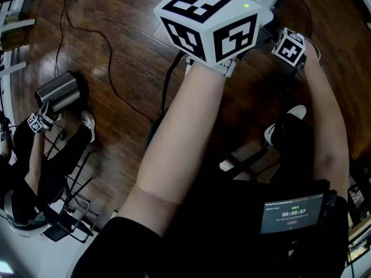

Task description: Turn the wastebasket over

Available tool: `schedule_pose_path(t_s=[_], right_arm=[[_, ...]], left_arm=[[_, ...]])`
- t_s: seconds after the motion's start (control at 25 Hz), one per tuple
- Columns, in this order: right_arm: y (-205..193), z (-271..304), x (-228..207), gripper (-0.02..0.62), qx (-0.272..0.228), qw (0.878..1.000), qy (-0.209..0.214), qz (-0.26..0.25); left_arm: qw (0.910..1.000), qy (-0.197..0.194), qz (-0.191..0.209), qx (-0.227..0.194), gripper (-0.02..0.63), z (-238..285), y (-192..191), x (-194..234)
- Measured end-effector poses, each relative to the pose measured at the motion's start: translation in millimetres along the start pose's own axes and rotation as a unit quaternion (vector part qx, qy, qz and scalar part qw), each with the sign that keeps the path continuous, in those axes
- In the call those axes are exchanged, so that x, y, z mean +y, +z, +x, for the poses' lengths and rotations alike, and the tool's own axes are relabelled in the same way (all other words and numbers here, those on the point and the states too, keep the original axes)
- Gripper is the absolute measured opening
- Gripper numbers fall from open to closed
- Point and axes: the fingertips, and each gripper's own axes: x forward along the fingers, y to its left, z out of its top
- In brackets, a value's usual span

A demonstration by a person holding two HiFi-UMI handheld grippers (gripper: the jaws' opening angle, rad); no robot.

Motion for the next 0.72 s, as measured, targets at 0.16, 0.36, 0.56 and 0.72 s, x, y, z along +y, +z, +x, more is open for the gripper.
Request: schedule_pose_path(t_s=[0.16, 0.36, 0.56, 0.72], right_arm=[[4.5, 16.6, 25.2, 0.012, 0.039, 0.997, 0.015, -0.061], [4.6, 19.7, 24.9, 0.017, 0.036, 0.998, 0.016, -0.042], [6.1, 16.6, 25.3, 0.080, 0.027, 0.998, 0.001, -0.057], [5.5, -20.9, 30.3, 0.112, -0.001, 0.999, -0.006, -0.033]], left_arm=[[1.0000, -0.002, 0.000, 0.001, 0.003, 2.1, -0.9, -1.6], [1.0000, 0.000, -0.001, -0.001, 0.003, 2.3, 0.6, 1.9], [1.0000, 0.002, -0.005, -0.001, 0.003, -1.5, -5.4, 12.5], [1.0000, 0.001, 0.000, 0.001, 0.003, -1.6, -4.1, 6.8]])
